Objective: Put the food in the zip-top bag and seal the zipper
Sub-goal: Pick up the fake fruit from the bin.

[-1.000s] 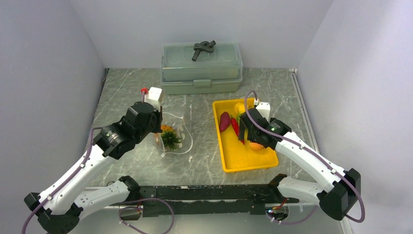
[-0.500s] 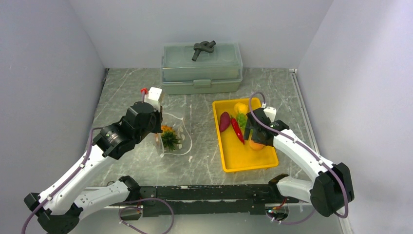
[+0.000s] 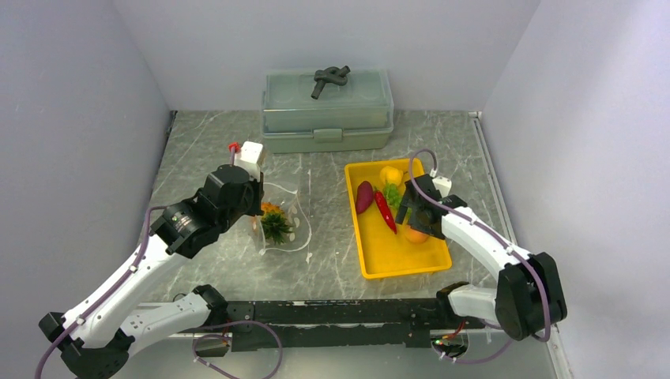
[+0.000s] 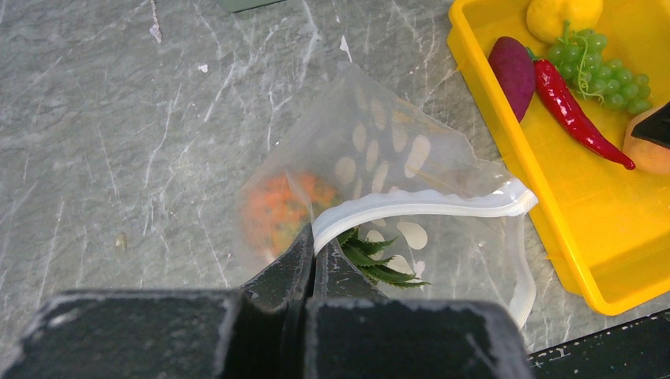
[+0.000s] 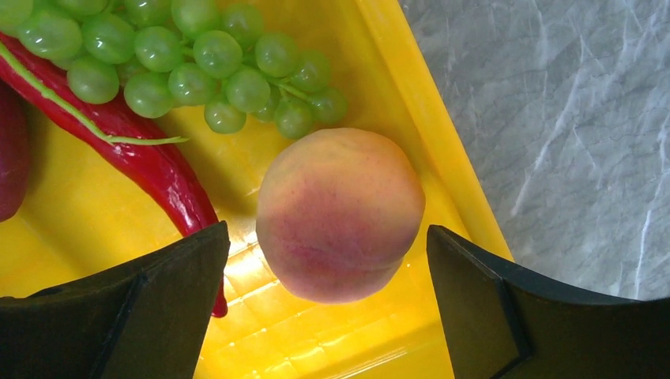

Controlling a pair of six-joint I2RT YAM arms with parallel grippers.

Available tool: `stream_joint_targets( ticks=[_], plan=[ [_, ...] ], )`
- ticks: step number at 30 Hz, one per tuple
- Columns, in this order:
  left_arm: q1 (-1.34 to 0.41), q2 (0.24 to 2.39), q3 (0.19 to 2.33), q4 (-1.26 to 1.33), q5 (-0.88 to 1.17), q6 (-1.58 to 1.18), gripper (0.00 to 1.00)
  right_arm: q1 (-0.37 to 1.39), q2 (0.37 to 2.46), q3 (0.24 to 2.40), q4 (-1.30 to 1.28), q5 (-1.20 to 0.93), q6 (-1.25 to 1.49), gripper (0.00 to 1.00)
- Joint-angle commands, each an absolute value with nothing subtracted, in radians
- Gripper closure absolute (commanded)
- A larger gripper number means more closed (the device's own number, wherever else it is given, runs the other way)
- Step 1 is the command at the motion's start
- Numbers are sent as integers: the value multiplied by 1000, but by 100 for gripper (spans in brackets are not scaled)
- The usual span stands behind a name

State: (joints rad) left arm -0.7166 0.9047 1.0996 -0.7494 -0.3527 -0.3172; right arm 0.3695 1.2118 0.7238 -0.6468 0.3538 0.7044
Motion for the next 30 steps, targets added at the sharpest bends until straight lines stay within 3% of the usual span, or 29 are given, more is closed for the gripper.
stream_joint_targets(
  ticks=[1, 10, 19, 30],
  plan=[
    [-713, 890, 1099, -735, -345, -305, 100, 355, 1238, 715, -581, 351, 725, 0],
    [-713, 888, 1097, -736, -348, -305, 100, 350, 1266, 691, -556, 357, 728, 10],
    [-713, 886, 1098, -737, -350, -307, 100, 350, 1182, 724, -611, 372, 699, 46],
    [-713, 886, 1098, -738, -349, -308, 100, 351, 992, 809, -686, 266, 649, 58]
  ],
)
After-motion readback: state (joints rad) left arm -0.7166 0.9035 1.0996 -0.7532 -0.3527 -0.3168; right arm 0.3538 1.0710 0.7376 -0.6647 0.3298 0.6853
